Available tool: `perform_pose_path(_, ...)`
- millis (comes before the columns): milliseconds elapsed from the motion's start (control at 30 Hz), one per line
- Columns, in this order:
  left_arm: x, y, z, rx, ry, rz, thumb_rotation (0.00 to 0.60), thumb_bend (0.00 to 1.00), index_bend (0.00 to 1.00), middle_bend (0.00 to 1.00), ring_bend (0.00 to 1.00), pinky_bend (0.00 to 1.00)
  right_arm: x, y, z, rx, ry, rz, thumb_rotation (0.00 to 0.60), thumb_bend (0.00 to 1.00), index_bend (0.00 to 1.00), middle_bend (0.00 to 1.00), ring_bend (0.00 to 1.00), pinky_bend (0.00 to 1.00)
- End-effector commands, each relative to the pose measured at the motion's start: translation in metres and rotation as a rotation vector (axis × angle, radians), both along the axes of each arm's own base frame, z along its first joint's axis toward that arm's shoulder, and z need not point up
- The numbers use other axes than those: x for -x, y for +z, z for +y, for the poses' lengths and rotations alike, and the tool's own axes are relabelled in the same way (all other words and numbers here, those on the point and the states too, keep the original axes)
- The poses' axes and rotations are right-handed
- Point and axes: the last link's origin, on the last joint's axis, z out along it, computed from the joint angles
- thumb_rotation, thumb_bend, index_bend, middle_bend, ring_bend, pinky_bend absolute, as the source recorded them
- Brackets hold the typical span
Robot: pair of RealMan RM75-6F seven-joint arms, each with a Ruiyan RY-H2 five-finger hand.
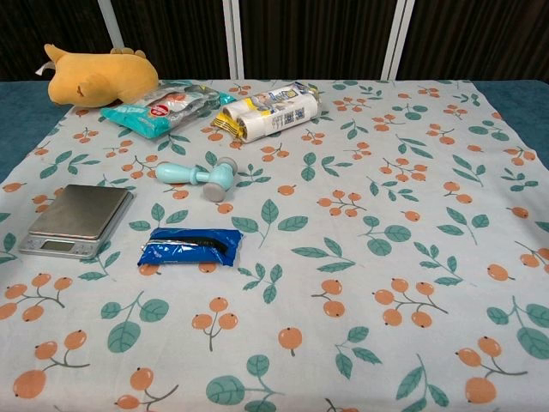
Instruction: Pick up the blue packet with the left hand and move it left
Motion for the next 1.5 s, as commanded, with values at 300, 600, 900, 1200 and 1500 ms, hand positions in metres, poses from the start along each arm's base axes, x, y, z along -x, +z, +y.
perform_pose_path(300, -0.001, -0.004, -0.002, 0.041, -0.004, -0.008, 0.600, 0.15, 0.02, 0.00, 0.00, 0.00, 0.001, -0.001, 0.000, -0.018, -0.016, 0.001, 0.600, 0.59, 0.00, 0.09, 0.09, 0.00)
perform_pose_path(600, -0.002, -0.002, -0.003, 0.066, -0.018, -0.019, 0.600, 0.11, 0.02, 0.00, 0.00, 0.00, 0.001, 0.002, 0.001, -0.009, -0.038, 0.007, 0.600, 0.59, 0.00, 0.09, 0.09, 0.00)
perform_pose_path(900, -0.003, -0.003, -0.002, 0.077, -0.025, -0.017, 0.600, 0.11, 0.03, 0.01, 0.00, 0.00, 0.001, 0.002, 0.001, -0.015, -0.041, 0.006, 0.600, 0.59, 0.00, 0.09, 0.09, 0.00)
perform_pose_path(1200, -0.021, -0.013, -0.005, 0.150, -0.043, -0.046, 0.600, 0.11, 0.07, 0.03, 0.00, 0.04, 0.002, 0.001, 0.000, -0.026, -0.053, -0.014, 0.600, 0.59, 0.00, 0.09, 0.09, 0.00)
perform_pose_path(1500, -0.083, -0.041, 0.054, 0.358, -0.123, 0.020, 0.600, 0.11, 0.12, 0.05, 0.00, 0.05, 0.001, 0.002, 0.000, -0.029, -0.047, -0.020, 0.600, 0.59, 0.00, 0.09, 0.09, 0.00)
